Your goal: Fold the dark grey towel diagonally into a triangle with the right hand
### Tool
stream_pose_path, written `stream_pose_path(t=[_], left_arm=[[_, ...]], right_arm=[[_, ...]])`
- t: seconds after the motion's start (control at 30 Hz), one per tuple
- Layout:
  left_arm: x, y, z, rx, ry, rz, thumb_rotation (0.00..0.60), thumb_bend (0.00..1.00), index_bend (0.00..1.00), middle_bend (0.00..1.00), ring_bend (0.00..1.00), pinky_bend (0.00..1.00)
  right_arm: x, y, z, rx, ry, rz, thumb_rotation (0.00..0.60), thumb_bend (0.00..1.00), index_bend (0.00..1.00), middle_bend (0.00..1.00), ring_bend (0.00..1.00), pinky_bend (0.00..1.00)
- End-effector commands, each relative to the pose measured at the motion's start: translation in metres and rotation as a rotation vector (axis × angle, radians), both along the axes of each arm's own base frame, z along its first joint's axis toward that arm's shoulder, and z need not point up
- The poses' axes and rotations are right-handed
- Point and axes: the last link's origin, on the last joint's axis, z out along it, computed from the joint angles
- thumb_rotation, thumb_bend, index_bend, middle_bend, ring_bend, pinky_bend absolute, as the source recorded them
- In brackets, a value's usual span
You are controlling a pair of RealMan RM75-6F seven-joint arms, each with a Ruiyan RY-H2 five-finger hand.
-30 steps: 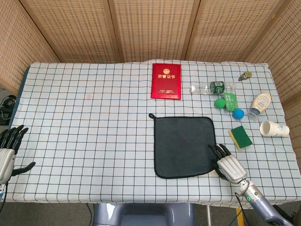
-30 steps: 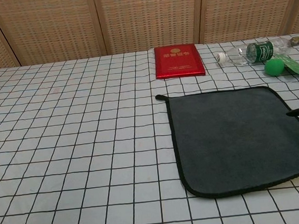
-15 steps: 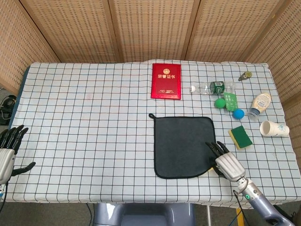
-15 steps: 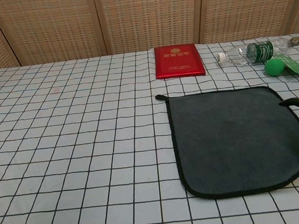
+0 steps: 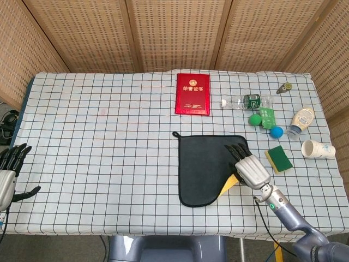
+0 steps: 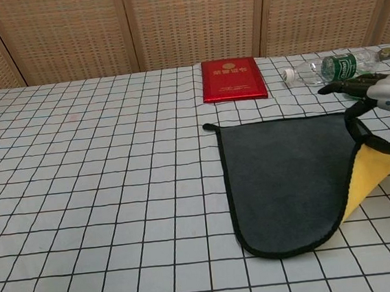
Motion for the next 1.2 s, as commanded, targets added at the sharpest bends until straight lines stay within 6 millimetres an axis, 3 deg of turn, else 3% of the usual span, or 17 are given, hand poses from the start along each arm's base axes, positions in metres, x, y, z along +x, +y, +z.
stream_pose_path(t=[0.03, 0.17, 0.63, 1.2], left_arm=[[-0.001, 0.001, 0.001, 0.001, -0.004, 0.007, 0.6, 0.0, 0.0, 0.0, 0.0, 0.0], [-0.005, 0.004, 0.004, 0.004, -0.015, 0.023, 0.6, 0.0, 0.0, 0.0, 0.0, 0.0], [-0.012, 0.011, 0.007, 0.005, -0.028, 0.061, 0.6, 0.0, 0.0, 0.0, 0.0, 0.0], [-0.021, 0.019, 0.006, 0.003, -0.027, 0.107, 0.6, 0.0, 0.0, 0.0, 0.0, 0.0]], right_arm=[[0.024, -0.023, -0.001, -0.014, 0.015, 0.01, 0.6, 0.71, 0.69, 0.07, 0.0, 0.0], [0.044, -0.047, -0.011, -0.02, 0.042, -0.012, 0.6, 0.71, 0.7, 0.07, 0.0, 0.0], [0.086, -0.093, -0.054, -0.022, 0.08, -0.056, 0.6, 0.71, 0.71, 0.08, 0.0, 0.0], [0.114, -0.117, -0.088, -0.046, 0.133, -0.042, 0.6, 0.71, 0.71, 0.1, 0.0, 0.0]])
